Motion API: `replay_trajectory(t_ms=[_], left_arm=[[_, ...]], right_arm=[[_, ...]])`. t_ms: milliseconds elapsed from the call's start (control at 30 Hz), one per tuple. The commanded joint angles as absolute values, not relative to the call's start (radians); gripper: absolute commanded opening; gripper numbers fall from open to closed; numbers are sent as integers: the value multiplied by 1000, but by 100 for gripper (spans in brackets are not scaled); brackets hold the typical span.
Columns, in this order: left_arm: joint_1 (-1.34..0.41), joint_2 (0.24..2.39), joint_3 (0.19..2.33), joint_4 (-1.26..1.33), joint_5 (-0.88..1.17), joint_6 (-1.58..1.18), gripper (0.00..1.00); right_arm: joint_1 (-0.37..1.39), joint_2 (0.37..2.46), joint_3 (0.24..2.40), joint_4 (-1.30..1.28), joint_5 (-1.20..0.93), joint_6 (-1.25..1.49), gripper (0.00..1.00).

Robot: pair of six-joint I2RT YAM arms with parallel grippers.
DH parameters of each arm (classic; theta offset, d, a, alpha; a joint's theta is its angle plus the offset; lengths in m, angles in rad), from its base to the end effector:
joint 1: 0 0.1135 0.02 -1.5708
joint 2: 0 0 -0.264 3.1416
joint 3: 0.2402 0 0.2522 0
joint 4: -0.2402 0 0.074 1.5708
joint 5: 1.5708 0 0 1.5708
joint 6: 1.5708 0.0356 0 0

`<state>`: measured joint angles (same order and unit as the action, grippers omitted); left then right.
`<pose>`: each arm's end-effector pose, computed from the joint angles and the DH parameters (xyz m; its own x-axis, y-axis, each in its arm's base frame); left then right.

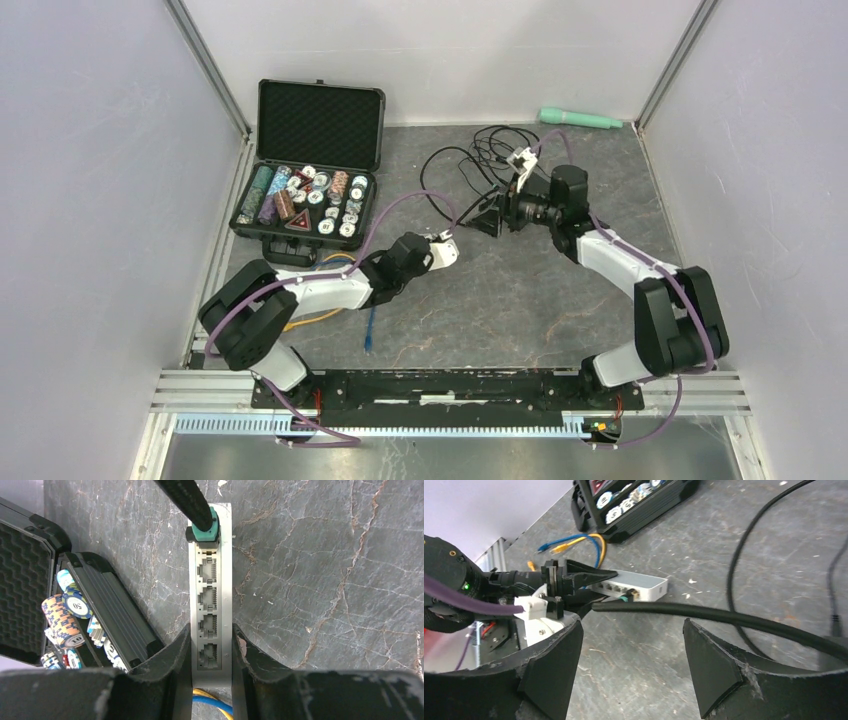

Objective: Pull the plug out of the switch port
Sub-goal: Place the switch port at the center of the board.

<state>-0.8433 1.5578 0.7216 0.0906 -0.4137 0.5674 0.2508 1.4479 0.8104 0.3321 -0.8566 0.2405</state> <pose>0.2126 -0.2172 0.1636 -0.1185 0.8731 -0.4730 0.6535 0.4272 0.6248 0.2965 0.1037 0.2487 -0.4879 0.0361 -0.8722 -0.7665 0.4603 0.4478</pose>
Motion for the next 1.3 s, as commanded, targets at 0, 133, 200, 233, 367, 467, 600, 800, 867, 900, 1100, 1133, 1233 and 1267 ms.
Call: replay_trajectory(t_ms=[0,133,200,233,367,467,600,800,867,900,1100,1133,1233,1267], left_arm=[[-866,1585,713,110,-475,626,14],[-888,1610,716,121,-496,639,14],[-901,1622,715,130,-507,648,14],[-907,1627,717,132,-512,651,14],[-915,1641,721,127,-513,647,14],[-916,1640,721,116,-500,640,17],[-916,1618,719,99,-461,627,35],[-913,1541,712,27,-331,612,77],[-913,1514,719,-33,-255,608,89],[-911,1501,723,-69,-208,603,99],[-846,1395,765,-282,170,570,100],[-816,1382,769,-294,220,557,100],[-702,1383,812,-316,377,487,100],[-667,1403,839,-330,430,448,100]], right_arm=[[294,1496,862,401,-896,331,81],[307,1534,871,468,-910,395,81],[309,1562,869,522,-919,451,80],[309,1577,865,569,-932,493,77],[309,1610,847,649,-956,551,43],[309,1613,815,686,-956,570,21],[301,1591,781,661,-939,536,0],[268,1530,728,566,-936,403,0],[253,1505,699,542,-941,362,0],[247,1493,684,534,-943,343,0],[224,1465,612,471,-974,201,0],[222,1468,607,463,-987,178,0],[218,1482,589,417,-1006,100,0],[218,1483,576,425,-1010,89,0]])
